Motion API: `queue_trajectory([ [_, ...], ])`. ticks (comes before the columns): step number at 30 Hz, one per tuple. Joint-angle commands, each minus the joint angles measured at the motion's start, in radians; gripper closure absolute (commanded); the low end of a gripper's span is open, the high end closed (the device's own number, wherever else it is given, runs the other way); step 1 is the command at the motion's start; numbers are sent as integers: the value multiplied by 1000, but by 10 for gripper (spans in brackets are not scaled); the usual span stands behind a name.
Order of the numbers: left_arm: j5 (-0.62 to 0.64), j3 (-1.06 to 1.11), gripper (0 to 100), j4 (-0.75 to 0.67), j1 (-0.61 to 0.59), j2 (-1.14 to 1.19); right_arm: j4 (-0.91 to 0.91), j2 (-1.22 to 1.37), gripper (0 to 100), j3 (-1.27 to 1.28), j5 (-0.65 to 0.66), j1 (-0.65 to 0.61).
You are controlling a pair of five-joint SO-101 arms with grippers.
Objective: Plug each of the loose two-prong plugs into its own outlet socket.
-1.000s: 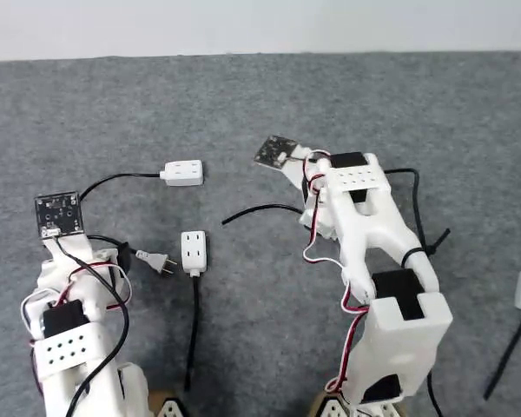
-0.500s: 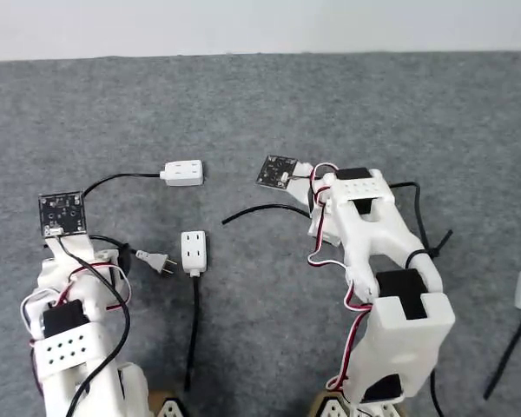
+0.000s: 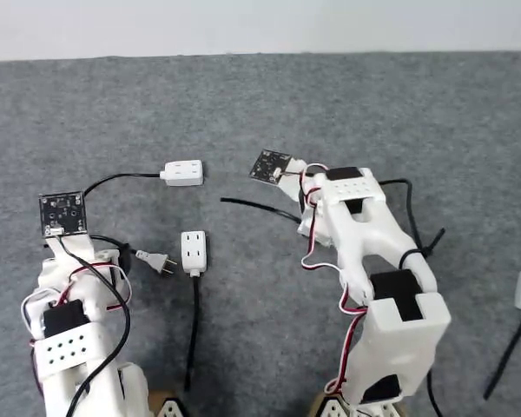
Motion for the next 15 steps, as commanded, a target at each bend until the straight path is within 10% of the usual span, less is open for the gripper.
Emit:
queue_trajectory([
  [1, -14, -8, 731, -29, 0, -20, 35, -48, 991, -77, -28, -10],
  [15, -14, -7, 731, -29, 0, -20, 61, 74, 876, -127, 140, 12],
])
